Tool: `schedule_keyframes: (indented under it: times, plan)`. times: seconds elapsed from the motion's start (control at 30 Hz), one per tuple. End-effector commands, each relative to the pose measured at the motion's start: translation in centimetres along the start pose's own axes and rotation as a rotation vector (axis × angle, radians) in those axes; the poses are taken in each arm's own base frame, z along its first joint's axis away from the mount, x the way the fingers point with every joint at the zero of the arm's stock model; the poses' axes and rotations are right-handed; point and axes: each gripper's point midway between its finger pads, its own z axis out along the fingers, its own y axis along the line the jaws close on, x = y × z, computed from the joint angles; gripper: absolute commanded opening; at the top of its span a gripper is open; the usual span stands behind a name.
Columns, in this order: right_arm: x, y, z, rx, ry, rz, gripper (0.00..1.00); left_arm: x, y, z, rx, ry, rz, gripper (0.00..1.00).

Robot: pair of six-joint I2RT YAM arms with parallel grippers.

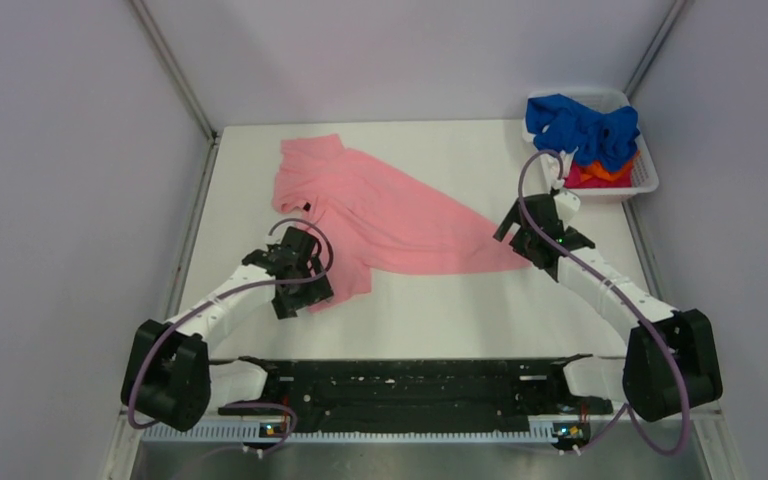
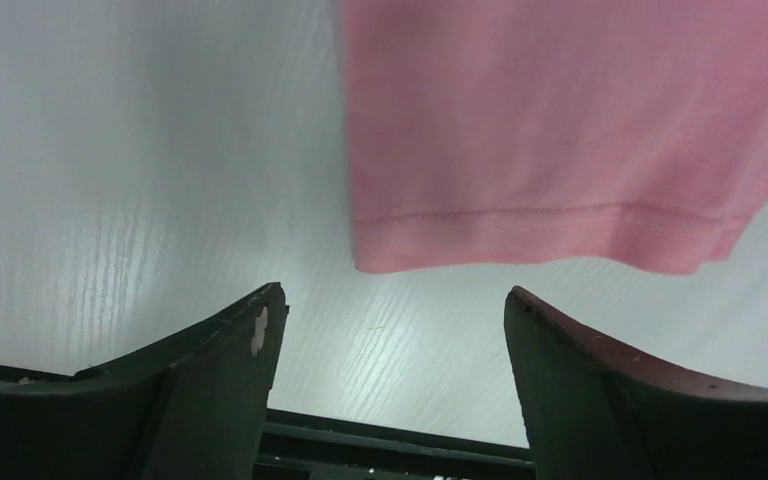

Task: Fold and stack the t-shirts
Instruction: Flatten out the tshirt

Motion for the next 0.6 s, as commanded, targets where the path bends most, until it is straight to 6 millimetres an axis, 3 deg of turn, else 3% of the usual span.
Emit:
schedule_keyframes:
  times: [0.0, 0.47, 0.57]
  plan:
    - [-0.6, -0.3, 0.4, 0.032, -0.011, 0.016, 0.98, -0.6, -0.9, 0.7, 0.023, -0.019, -0.015, 0.80]
    - [-0.3, -1.1, 1.0, 0.070, 0.007, 0.009, 0.97, -1.2, -1.6, 3.7, -0.023, 0.004, 0.008, 0.44]
    - [-0.2, -1.6, 1.0, 0.085, 0.011, 0.010, 0.97, -0.9, -1.3, 4.2, -0.042, 0.020, 0.015, 0.25]
